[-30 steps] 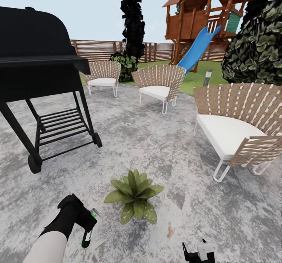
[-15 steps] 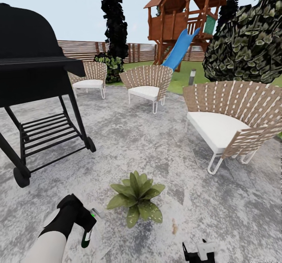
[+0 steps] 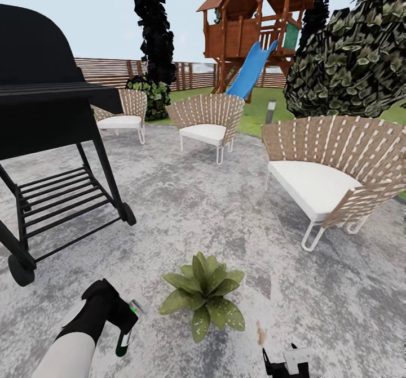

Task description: Pick up the pesticide atomizer in the garden and spray insectifuge to fully cover both potted plants in the garden.

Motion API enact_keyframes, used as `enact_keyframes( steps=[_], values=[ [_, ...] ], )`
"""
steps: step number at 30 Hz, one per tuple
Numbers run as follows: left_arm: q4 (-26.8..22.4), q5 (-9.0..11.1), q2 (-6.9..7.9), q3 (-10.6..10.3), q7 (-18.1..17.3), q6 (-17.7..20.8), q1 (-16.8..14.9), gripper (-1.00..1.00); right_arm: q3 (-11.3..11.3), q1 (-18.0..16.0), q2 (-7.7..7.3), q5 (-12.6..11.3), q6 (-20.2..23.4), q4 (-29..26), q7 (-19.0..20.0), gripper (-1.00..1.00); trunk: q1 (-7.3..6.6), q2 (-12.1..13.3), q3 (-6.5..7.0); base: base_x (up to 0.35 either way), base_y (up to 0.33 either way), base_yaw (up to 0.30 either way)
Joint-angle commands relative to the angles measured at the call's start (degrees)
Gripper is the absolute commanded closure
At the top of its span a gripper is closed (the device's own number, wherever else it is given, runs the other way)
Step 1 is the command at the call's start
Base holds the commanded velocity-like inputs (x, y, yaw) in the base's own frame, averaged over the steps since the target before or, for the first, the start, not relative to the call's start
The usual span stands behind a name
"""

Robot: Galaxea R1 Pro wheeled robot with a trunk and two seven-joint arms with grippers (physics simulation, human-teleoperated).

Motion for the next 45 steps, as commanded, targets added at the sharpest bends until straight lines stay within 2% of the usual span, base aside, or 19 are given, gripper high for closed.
enact_keyframes(
  steps=[1, 9, 15, 22, 28, 30, 35, 37, 38, 40, 41, 43, 45],
  values=[
    [-0.12, -0.24, -0.07, 0.28, -0.34, 0.46, -0.04, 1.00, 0.51, -0.04, 0.00, -0.48, -0.14, 0.03, -0.16, -1.00, -0.01, -0.02, -0.05, 0.005, 0.003, -0.250],
    [-0.12, -0.37, 0.10, 0.32, 0.06, 0.46, 0.06, 1.00, 0.51, -0.04, 0.00, -0.48, -0.14, 0.03, -0.16, -1.00, -0.01, -0.02, -0.05, 0.001, 0.000, -0.210],
    [-0.11, -0.31, 2.12, 0.44, 3.46, 0.52, 1.35, 1.00, 0.51, -0.04, 0.00, -0.48, -0.14, 0.03, -0.16, -1.00, -0.01, -0.02, -0.05, 0.000, 0.000, -0.020],
    [-0.01, -0.41, 2.01, 0.20, 3.64, 0.38, 1.54, 1.00, 0.51, -0.04, 0.00, -0.48, -0.14, 0.03, -0.16, -1.00, -0.01, -0.02, -0.05, 0.000, 0.143, -0.001],
    [1.36, -0.32, 1.87, 0.07, 3.55, 0.12, 1.70, 1.00, 0.51, -0.04, 0.00, -0.48, -0.14, 0.03, -0.16, -1.00, -0.01, -0.02, -0.05, 0.000, 0.104, -0.233],
    [2.37, -0.35, 2.00, -1.28, 3.55, 0.17, 1.72, 1.00, 0.51, -0.04, 0.00, -0.48, -0.14, 0.03, -0.16, -1.00, -0.01, -0.02, -0.05, 0.000, 0.002, -0.267],
    [3.67, -0.37, 1.96, -1.72, 3.59, 0.11, 1.72, 1.00, 0.51, -0.04, 0.00, -0.48, -0.14, 0.03, -0.16, -1.00, -0.01, -0.02, -0.05, 0.000, 0.000, -0.221],
    [4.72, -0.68, 2.33, -1.73, 3.60, 0.05, 1.75, 1.00, 0.51, -0.04, 0.00, -0.48, -0.14, 0.03, -0.16, -1.00, -0.01, -0.02, -0.05, 0.000, 0.000, -0.040],
    [5.40, -1.51, 2.85, -1.70, 3.57, -0.02, 2.10, 1.00, 0.51, -0.04, 0.00, -0.48, -0.14, 0.03, -0.16, -1.00, -0.01, -0.02, -0.05, 0.000, 0.000, -0.016],
    [6.01, -2.93, 4.58, -1.66, 3.51, -0.19, 3.11, 1.00, 0.51, -0.04, 0.00, -0.48, -0.14, 0.05, -0.16, -1.00, -0.01, -0.02, -0.05, 0.000, 0.000, -0.007],
    [6.12, -3.03, 5.06, -1.62, 3.47, -0.21, 3.33, 1.00, 0.51, -0.04, 0.00, -0.48, -0.14, 0.04, -0.16, -1.00, -0.01, -0.02, -0.05, 0.000, 0.000, -0.002],
    [6.13, -3.06, 5.29, -1.61, 3.47, -0.20, 3.49, 1.00, 0.51, -0.04, 0.00, -0.48, -0.14, 0.03, -0.16, -1.00, -0.01, -0.02, -0.05, 0.000, 0.000, -0.001],
    [5.56, -2.91, 4.76, -1.30, 3.66, -0.01, 3.24, 1.00, 0.51, -0.04, 0.00, -0.48, -0.14, 0.03, -0.16, -1.00, -0.01, -0.02, -0.05, 0.000, 0.000, 0.000]
  ],
)
